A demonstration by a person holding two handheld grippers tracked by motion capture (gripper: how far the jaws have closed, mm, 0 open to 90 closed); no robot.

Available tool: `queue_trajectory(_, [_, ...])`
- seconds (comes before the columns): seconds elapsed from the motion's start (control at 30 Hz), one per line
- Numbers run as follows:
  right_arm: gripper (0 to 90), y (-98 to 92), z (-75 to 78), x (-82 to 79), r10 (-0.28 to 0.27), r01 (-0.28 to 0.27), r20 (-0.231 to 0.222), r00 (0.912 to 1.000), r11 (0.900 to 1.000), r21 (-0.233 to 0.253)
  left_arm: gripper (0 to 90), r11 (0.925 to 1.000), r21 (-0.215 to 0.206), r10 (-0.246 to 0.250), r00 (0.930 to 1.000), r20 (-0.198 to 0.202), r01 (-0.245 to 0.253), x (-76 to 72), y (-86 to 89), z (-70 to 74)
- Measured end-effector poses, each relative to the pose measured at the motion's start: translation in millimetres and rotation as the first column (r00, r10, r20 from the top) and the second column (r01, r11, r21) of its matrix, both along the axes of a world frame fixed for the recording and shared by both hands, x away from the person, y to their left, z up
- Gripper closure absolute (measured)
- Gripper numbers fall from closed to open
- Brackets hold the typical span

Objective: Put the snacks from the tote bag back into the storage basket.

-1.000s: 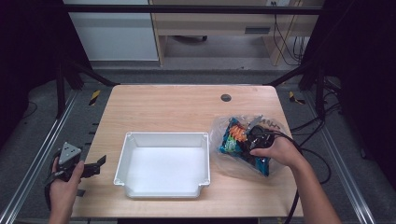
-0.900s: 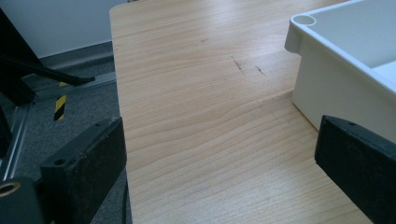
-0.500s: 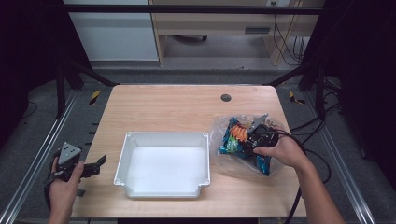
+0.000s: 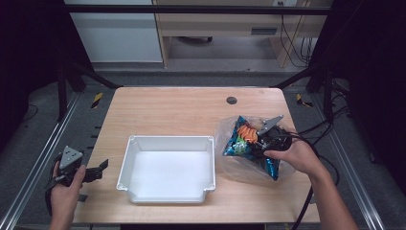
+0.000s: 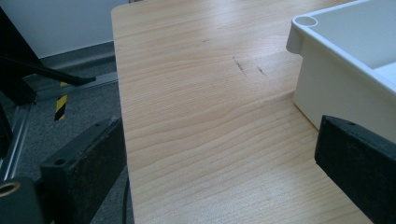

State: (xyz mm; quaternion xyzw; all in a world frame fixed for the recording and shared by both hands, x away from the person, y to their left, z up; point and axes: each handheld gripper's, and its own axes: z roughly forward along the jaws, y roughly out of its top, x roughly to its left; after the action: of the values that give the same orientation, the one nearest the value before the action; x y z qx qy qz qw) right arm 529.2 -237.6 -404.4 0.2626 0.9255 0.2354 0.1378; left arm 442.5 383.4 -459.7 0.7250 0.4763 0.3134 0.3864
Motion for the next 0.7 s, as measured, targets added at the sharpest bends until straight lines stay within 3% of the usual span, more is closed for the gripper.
queue_trajectory(0.57, [41.7,-4.9,15.4,-9.0,-0.006,0.002,0.060,0.9982,0.997,0.071,2.1,1.0000,-0.002,-0.001,1.0000,-0.001,0.001,0.3,-0.4,-0.3])
queue_trajectory(0.7, [41.6,-4.1,20.7,-8.1,-0.024,0.015,0.096,0.9951,0.996,0.093,2.1,1.0000,0.001,-0.002,1.0000,-0.001,0.002,0.1,-0.5,-0.1])
